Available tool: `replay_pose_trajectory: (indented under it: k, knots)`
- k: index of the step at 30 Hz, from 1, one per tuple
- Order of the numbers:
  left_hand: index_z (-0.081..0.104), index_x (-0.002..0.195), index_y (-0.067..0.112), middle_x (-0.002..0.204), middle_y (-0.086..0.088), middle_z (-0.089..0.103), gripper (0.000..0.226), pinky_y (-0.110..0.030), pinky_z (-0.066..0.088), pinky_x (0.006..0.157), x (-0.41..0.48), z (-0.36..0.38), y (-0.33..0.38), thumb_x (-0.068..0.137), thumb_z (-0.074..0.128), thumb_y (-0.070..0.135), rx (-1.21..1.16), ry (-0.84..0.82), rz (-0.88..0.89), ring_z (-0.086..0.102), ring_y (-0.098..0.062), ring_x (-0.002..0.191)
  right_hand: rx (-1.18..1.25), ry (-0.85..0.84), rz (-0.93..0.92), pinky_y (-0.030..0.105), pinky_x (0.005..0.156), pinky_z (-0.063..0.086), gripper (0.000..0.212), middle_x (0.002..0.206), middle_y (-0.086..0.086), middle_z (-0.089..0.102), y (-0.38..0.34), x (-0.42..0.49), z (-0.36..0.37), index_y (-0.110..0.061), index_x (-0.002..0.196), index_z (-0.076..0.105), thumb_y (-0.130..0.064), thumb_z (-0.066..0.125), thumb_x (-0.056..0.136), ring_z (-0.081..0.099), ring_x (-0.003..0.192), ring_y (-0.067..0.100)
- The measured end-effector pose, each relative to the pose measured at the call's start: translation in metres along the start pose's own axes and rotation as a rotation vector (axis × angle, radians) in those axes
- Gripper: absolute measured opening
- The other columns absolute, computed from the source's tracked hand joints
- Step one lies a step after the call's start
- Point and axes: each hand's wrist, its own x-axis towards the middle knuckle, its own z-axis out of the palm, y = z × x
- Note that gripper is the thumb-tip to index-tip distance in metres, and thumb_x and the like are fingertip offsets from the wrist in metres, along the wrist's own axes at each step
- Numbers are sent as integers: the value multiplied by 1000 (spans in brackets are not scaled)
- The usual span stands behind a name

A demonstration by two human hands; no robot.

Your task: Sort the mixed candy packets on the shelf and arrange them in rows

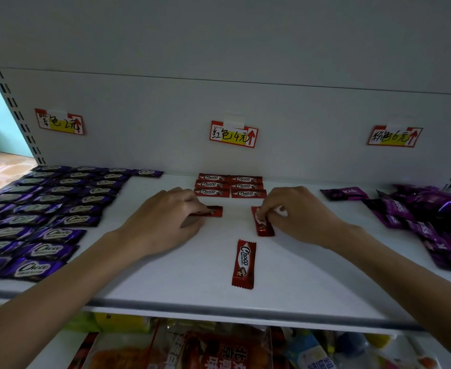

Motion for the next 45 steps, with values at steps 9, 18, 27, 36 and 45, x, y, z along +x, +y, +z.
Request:
replay_pose_trajectory:
  k: [9, 18, 27, 36, 45]
  knots:
    - [56, 127, 25, 120, 5, 56, 45, -24, 38, 84, 10, 5, -8, 89, 39, 44, 21, -78, -3, 49, -12, 109, 13, -22, -87, 20, 85, 43, 11, 103, -7, 64, 4, 16, 8, -20, 94, 73, -19, 67, 84, 56, 92, 6]
    - [56, 127, 25, 123, 4, 55, 41, -23, 35, 86, 18, 8, -12, 92, 44, 43, 16, -99, -8, 47, -13, 112, 16, 30, -29, 37, 86, 50, 15, 106, -3, 65, 11, 33, 13, -19, 98, 72, -15, 63, 87, 60, 93, 13]
    - [55, 127, 26, 129, 4, 50, 70, -22, 31, 90, 21, 9, -14, 77, 20, 60, 15, -108, 7, 43, -13, 118, 106, 64, -47, 37, 85, 50, 12, 104, 0, 66, 15, 37, 15, -17, 93, 74, -14, 67, 84, 60, 95, 15]
    - [47, 134, 32, 135, 9, 45, 75, -22, 30, 94, 22, 12, -15, 74, 15, 64, 15, -145, 11, 37, -8, 122, 85, 62, -43, 36, 83, 51, 14, 103, -2, 66, 17, 41, 20, -19, 95, 73, -15, 67, 84, 60, 93, 14]
    - [60, 116, 33, 108, 20, 46, 54, -7, 31, 83, -10, -4, -1, 78, 30, 58, -143, -81, 28, 40, 4, 101, 235, -152, -179, 14, 67, 44, 10, 85, -13, 67, -22, -5, -10, -24, 89, 73, -29, 71, 80, 58, 77, 3]
